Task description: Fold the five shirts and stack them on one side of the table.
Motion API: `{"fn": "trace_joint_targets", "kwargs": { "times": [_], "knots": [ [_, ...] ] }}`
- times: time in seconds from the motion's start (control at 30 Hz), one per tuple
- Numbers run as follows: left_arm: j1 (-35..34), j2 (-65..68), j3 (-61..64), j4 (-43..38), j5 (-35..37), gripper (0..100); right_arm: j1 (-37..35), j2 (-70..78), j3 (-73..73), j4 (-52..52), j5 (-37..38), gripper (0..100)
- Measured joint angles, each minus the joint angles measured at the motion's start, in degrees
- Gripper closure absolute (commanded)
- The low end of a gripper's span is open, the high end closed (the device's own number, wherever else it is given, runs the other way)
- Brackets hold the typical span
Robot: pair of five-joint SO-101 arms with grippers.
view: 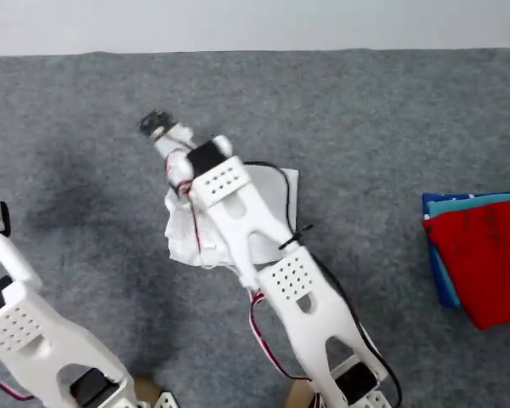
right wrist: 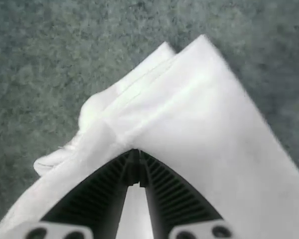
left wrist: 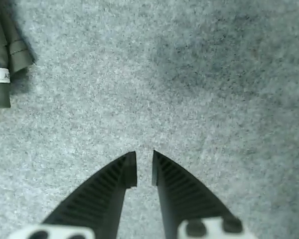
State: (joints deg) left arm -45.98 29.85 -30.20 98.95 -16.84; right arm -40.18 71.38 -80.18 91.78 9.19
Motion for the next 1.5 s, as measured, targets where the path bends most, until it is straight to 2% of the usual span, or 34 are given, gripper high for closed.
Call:
{"fn": "trace_joint_targets", "kwargs": {
  "times": [0.17, 0.33, 0.67, 0.87, 1.03, 1.1, 1.33, 1.4, 1.5],
  "knots": [
    [0.00, 0.00, 0.18, 0.00, 0.00, 94, -3.60, 1.23, -0.35, -0.53, 0.18, 99.0],
    [0.00, 0.00, 0.18, 0.00, 0.00, 94, -3.87, 1.23, -5.10, 0.97, 0.18, 99.0],
    [0.00, 0.00, 0.18, 0.00, 0.00, 94, 3.16, -7.38, -10.29, 8.70, -0.09, 99.0],
    [1.49, -9.14, 7.30, 0.00, 0.26, 94, 6.51, -15.03, -10.02, 8.70, -7.12, 99.0],
    [8.70, -25.05, 19.78, 0.00, 0.00, 94, 8.79, -24.18, 0.70, 8.70, -9.05, 98.5],
    [11.16, -29.89, 23.03, 0.00, 0.18, 94, 10.02, -28.48, 7.65, 8.70, -11.43, 95.4],
    [12.13, -34.29, 24.53, 0.00, 3.87, 94, 13.71, -40.26, 32.79, 8.70, -19.87, 90.0],
    [12.13, -34.29, 24.53, 0.00, 4.92, 94, 13.36, -40.70, 37.27, 8.70, -21.36, 86.0],
    [12.40, -34.29, 24.53, 0.00, 6.42, 94, 13.36, -40.70, 41.05, 8.70, -22.59, 74.6]
  ]
}}
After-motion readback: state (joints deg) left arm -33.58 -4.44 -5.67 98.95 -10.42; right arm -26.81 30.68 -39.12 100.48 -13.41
